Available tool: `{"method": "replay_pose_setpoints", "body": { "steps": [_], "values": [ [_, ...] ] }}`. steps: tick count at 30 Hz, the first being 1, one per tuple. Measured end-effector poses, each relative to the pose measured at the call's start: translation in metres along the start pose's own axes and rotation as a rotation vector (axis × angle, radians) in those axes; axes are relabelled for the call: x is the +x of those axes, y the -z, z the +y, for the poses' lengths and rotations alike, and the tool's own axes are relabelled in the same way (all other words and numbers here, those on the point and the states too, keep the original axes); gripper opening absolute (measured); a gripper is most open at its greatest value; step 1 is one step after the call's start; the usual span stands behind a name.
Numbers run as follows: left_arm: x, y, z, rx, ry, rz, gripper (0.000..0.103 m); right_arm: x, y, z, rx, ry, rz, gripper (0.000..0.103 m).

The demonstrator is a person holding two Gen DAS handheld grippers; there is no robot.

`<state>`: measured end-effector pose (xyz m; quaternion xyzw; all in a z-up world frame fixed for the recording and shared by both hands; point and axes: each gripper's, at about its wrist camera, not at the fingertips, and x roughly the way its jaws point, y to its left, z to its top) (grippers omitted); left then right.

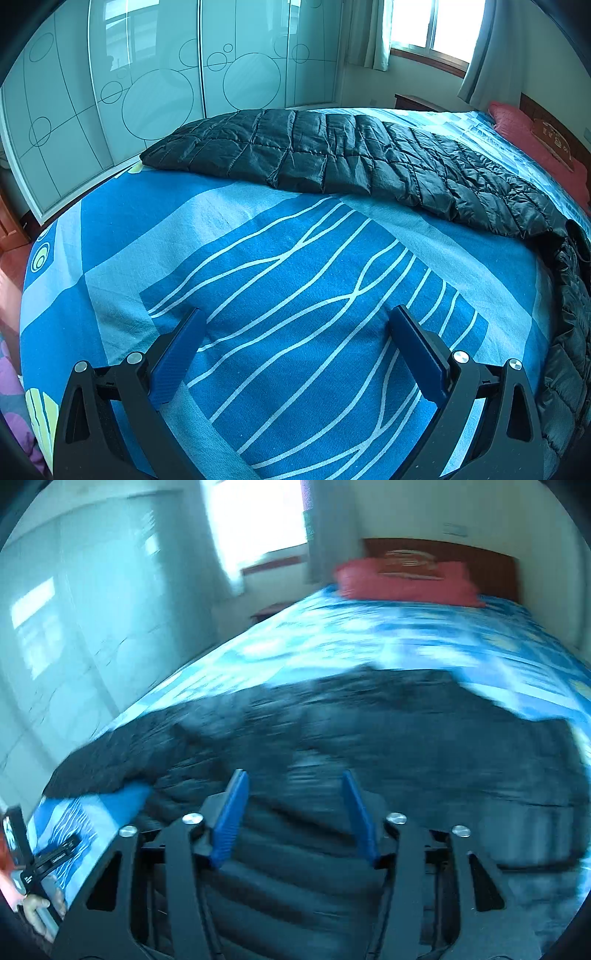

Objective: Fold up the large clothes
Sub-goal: 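Lift the sleeve with the right tool, lay it across the jacket body, open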

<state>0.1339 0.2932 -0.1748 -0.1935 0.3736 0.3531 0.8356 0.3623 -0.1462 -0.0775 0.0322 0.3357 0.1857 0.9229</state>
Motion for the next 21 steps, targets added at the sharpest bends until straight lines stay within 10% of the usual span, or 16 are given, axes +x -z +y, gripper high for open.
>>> {"method": "replay_pose_setpoints", "body": {
  "steps": [7,13,21],
  "values": [
    [0.001,-0.001,-0.002,0.005,-0.009,-0.001,0.099,-0.028,0.007,-0.173,0.21,0.307,-0.006,0.009],
    [0.004,-0.002,-0.004,0.008,-0.013,0.001,0.099,0.015,0.054,-0.225,0.283,0.291,0.156,0.004],
    [0.003,-0.002,-0.003,0.008,-0.013,0.0,0.099,-0.004,0.029,-0.237,0.347,0.21,0.078,0.005]
  ]
}}
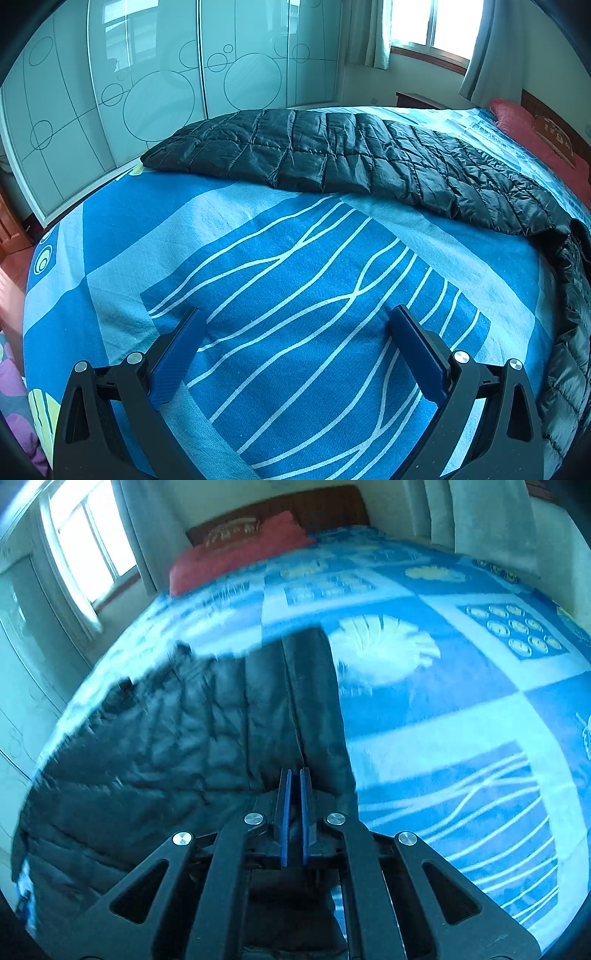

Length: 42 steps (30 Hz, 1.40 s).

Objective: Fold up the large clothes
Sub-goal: 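Lift the sleeve with the right tool, lay it across the jacket body, open, then grasp the other sleeve cuff with the left tool and lift it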

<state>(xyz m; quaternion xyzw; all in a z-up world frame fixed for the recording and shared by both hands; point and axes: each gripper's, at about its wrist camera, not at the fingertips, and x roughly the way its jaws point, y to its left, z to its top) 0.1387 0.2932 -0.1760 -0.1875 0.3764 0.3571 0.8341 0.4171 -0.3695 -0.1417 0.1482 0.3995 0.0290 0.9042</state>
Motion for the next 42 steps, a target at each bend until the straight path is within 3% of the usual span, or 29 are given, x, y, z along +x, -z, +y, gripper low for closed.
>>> {"method": "replay_pose_setpoints", "body": {
  "steps": [3,5,8,14,17,20,24,26,30,34,38,42],
  "values": [
    [0.001,0.0,-0.001,0.0,-0.001,0.001,0.099,0.012,-0.011,0.001,-0.025,0.014,-0.004,0.005],
    [0.002,-0.001,-0.001,0.0,-0.001,0.001,0.099,0.038,-0.007,-0.003,-0.037,0.042,0.075,0.004],
    [0.003,-0.001,-0.001,0.0,-0.001,0.001,0.099,0.043,-0.012,-0.002,-0.033,0.039,0.099,0.003],
    [0.003,0.0,-0.001,0.003,-0.005,0.0,0.099,0.026,-0.05,0.018,-0.078,0.067,-0.014,0.008],
    [0.003,0.0,-0.002,0.002,-0.005,0.0,0.099,0.053,-0.061,0.018,-0.089,0.096,-0.004,0.019],
    [0.002,0.0,-0.002,0.003,-0.005,-0.001,0.099,0.085,-0.051,0.011,-0.081,0.131,0.076,0.02],
    [0.003,-0.001,-0.001,0.003,-0.004,0.0,0.099,0.077,-0.052,0.016,-0.085,0.15,0.062,0.02],
    [0.002,0.0,-0.002,0.002,-0.004,0.0,0.099,0.059,-0.047,0.025,-0.088,0.138,0.032,0.021],
    [0.002,0.0,-0.002,0.002,-0.003,-0.001,0.099,0.013,-0.012,0.048,-0.068,0.089,-0.017,0.048],
    [0.002,0.0,-0.002,0.002,-0.003,-0.001,0.099,0.001,0.032,0.07,-0.1,0.08,-0.001,0.048],
    [0.001,0.0,-0.002,0.0,-0.001,-0.001,0.099,0.013,0.049,0.081,-0.159,0.15,0.014,0.049],
    [0.001,0.001,-0.002,-0.003,0.002,-0.001,0.099,0.025,0.057,0.079,-0.163,0.167,0.026,0.05]
  ]
}}
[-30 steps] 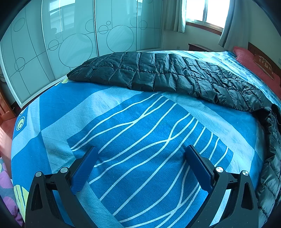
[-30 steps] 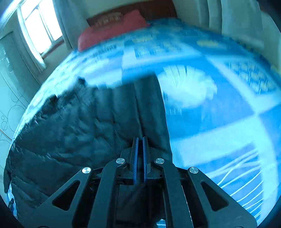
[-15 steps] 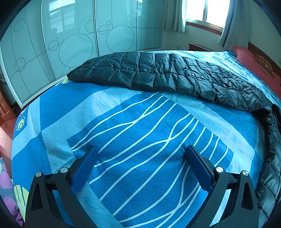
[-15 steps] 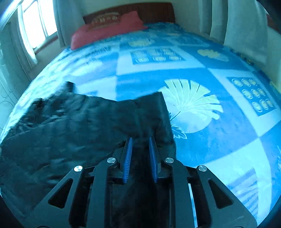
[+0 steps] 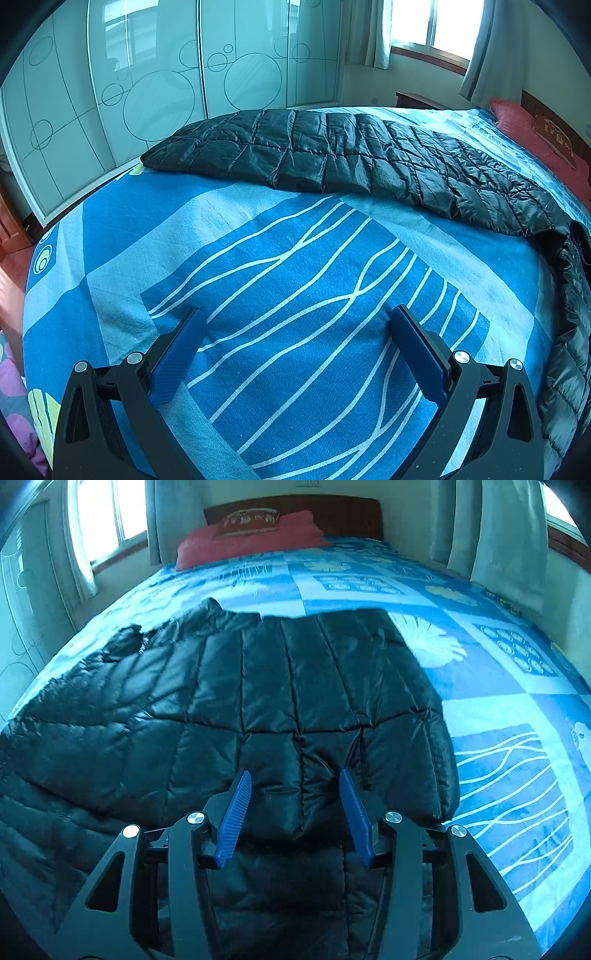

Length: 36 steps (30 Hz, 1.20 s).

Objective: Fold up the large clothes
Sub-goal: 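Grasp the other sleeve cuff with the left tool and lift it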

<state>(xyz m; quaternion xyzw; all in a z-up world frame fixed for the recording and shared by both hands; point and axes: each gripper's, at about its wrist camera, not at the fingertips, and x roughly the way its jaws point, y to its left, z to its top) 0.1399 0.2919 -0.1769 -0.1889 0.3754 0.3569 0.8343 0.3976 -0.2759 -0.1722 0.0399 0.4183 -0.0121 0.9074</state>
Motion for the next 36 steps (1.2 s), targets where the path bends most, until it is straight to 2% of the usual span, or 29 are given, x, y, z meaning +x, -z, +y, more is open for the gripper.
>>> {"method": "replay_pose_setpoints", "body": {
  "steps": [12,17,21,26,30,36],
  "values": [
    [0.0,-0.006,0.003,0.0,0.005,0.035,0.099,0.001,0.008,0.002,-0.006,-0.007,-0.025,0.055],
    [0.001,-0.019,0.006,-0.015,0.031,0.083,0.099,0.0,0.009,0.003,-0.012,-0.004,-0.028,0.055],
    [0.007,-0.038,0.014,-0.003,0.054,0.066,0.099,-0.001,0.009,0.003,-0.009,-0.009,-0.031,0.056],
    [0.03,-0.066,0.045,-0.117,0.135,0.036,0.097,-0.002,0.008,0.004,-0.016,-0.003,-0.032,0.057],
    [0.048,-0.094,0.065,-0.188,0.17,0.0,0.097,-0.002,0.009,0.006,-0.023,0.004,-0.033,0.057],
    [0.071,-0.126,0.098,-0.327,0.277,-0.051,0.098,-0.002,0.009,0.009,-0.037,0.023,-0.035,0.057]
  ]
}}
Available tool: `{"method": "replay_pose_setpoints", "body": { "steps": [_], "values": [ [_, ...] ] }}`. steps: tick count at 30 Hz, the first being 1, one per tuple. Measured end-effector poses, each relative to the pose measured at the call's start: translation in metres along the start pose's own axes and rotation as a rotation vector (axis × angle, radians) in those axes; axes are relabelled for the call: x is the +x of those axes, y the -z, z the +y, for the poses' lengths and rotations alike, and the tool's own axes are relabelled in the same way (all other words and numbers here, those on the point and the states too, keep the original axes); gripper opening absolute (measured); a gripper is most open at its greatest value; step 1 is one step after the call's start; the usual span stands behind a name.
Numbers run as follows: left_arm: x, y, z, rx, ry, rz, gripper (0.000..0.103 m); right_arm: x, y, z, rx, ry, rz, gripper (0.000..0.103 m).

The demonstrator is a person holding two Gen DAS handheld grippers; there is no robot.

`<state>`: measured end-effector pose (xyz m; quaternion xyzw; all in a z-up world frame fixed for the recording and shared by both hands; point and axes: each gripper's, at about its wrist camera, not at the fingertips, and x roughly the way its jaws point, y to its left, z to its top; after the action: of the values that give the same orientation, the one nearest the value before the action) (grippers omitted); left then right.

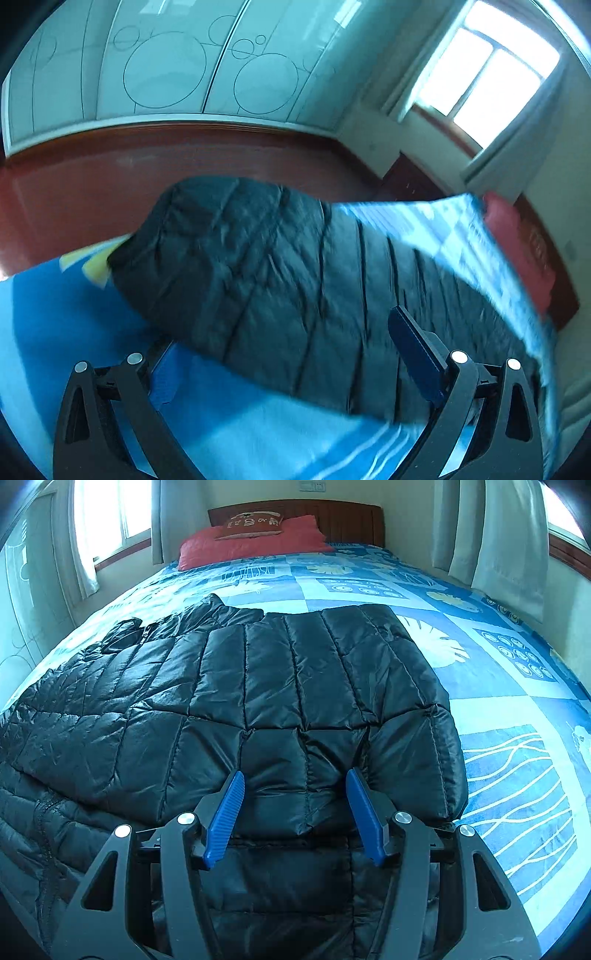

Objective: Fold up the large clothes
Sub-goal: 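Grasp the other sleeve cuff with the left tool and lift it, then lay the held sleeve across the jacket body and open the left tool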

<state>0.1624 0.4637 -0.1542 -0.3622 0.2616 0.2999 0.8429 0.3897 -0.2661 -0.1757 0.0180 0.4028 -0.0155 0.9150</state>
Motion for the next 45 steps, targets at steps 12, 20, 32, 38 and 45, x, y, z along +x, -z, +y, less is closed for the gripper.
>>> {"method": "replay_pose_setpoints", "body": {
  "steps": [12,20,32,38,45],
  "values": [
    [-0.017,-0.01,0.034,-0.269,0.052,-0.022,0.023,-0.001,0.001,0.002,-0.014,0.018,-0.006,0.057],
    [-0.043,-0.015,-0.017,-0.075,0.023,-0.107,0.007,-0.001,0.001,0.002,-0.013,0.015,-0.007,0.057],
    [-0.071,0.055,-0.207,0.342,0.213,-0.048,0.007,-0.002,0.001,-0.002,0.006,-0.008,-0.014,0.058],
    [-0.084,0.123,-0.302,0.549,0.307,0.013,0.007,-0.001,0.001,-0.003,0.012,-0.015,-0.016,0.058],
    [-0.086,0.205,-0.388,0.742,0.376,0.089,0.007,-0.001,0.001,-0.007,0.031,-0.039,-0.021,0.058]
  ]
}}
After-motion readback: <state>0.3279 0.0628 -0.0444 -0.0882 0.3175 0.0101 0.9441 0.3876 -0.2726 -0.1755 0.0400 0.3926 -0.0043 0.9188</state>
